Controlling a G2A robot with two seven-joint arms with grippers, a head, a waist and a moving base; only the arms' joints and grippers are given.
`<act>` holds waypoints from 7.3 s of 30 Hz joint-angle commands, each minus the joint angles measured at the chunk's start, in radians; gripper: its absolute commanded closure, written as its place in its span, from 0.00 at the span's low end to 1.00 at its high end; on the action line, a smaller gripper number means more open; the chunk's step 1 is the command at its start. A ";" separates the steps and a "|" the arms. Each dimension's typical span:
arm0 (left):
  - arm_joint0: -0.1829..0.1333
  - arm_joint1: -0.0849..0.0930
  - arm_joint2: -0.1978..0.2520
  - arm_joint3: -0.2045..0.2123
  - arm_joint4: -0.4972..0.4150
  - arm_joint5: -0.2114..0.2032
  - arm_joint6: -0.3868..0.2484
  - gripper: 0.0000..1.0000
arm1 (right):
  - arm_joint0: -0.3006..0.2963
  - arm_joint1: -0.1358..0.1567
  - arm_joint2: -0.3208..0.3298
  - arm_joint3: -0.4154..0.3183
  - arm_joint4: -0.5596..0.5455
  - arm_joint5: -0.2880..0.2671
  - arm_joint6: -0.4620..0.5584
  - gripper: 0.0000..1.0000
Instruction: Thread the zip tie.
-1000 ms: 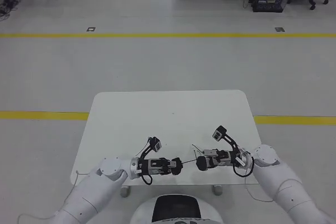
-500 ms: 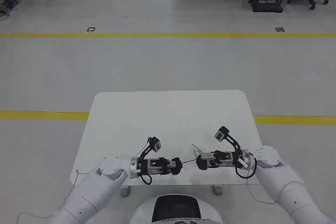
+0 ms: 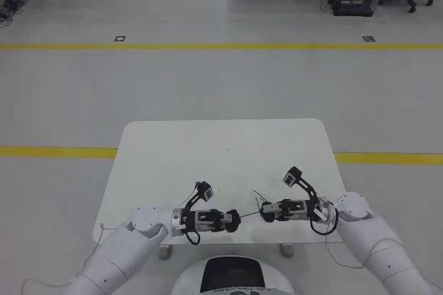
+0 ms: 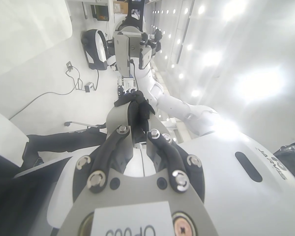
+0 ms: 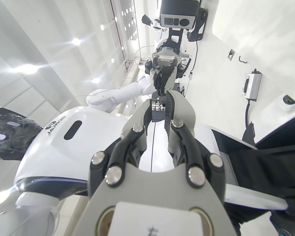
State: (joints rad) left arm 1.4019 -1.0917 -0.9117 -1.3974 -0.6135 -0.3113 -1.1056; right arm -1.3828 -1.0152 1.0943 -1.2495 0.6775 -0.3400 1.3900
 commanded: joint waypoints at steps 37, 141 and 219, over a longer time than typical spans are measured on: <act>-0.026 0.014 0.044 0.017 -0.023 -0.003 0.013 1.00 | 0.007 0.011 -0.022 -0.001 -0.016 0.000 0.000 0.88; -0.032 -0.011 0.156 -0.067 0.022 0.025 0.399 0.00 | -0.046 -0.013 0.005 -0.065 0.013 0.012 -0.152 1.00; -0.028 -0.012 0.146 -0.049 -0.012 0.017 0.376 0.00 | -0.059 -0.018 0.025 -0.067 0.002 0.018 -0.119 1.00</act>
State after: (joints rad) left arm 1.3738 -1.1035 -0.7653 -1.4471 -0.6251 -0.2945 -0.7300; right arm -1.4420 -1.0333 1.1190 -1.3171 0.6799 -0.3220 1.2708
